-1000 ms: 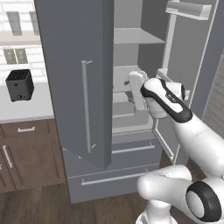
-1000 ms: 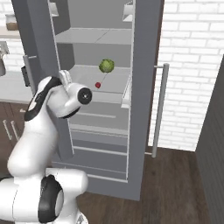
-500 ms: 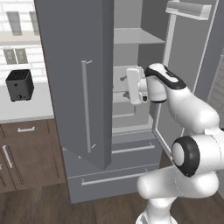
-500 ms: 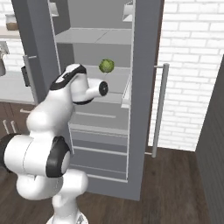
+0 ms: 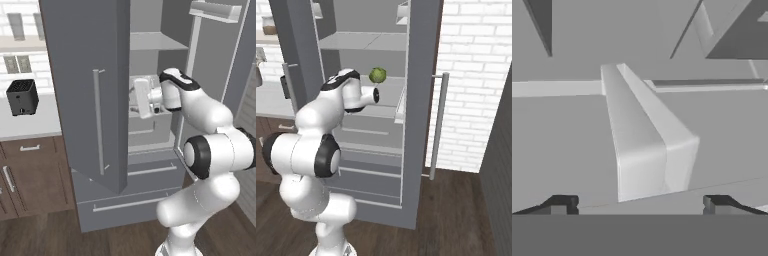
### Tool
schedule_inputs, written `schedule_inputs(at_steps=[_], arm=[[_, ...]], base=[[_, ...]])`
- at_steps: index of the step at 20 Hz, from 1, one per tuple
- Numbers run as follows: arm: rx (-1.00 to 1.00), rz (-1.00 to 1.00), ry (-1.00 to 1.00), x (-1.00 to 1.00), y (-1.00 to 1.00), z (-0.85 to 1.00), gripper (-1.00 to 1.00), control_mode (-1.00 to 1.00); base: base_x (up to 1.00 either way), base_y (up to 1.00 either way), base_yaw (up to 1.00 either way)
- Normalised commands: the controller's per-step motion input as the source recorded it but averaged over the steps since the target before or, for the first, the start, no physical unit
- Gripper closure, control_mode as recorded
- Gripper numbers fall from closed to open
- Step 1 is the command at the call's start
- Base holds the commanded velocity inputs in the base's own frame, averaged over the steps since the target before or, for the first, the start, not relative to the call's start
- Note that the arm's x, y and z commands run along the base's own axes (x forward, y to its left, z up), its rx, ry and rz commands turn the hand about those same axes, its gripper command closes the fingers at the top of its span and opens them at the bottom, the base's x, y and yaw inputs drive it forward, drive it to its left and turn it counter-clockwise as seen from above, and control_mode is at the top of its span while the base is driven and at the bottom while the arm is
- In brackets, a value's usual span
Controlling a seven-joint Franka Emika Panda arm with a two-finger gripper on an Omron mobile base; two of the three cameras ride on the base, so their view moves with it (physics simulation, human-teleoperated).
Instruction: Take the strawberry from the fridge and place it on top of the pancake, located on the dining counter.
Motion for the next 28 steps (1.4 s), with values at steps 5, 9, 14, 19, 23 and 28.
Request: schedule_inputs(at_steps=[5,9,14,19,23,28], arm=[[0.0,0.13,0.0,-0.2,0.65,0.0,-1.0,-1.0],[0.0,0.11,0.0,-0.34,0.66,0.0,-1.0,-1.0],[0.0,0.07,0.0,-0.29,0.77,0.0,-1.0,-1.0],[0.0,0.01,0.0,-0.2,0.91,0.0,-1.0,-1.0],[0.0,0.0,0.0,-0.13,0.94,0.0,-1.0,-1.0],[0.0,0.0,0.01,-0.05,0.94,0.03,-1.0,-1.0]], base=[[0.0,0.0,0.0],[0.0,0.0,0.0],[0.0,0.0,0.0],[0.0,0.0,0.0],[0.0,0.0,0.0],[0.0,0.0,0.0]])
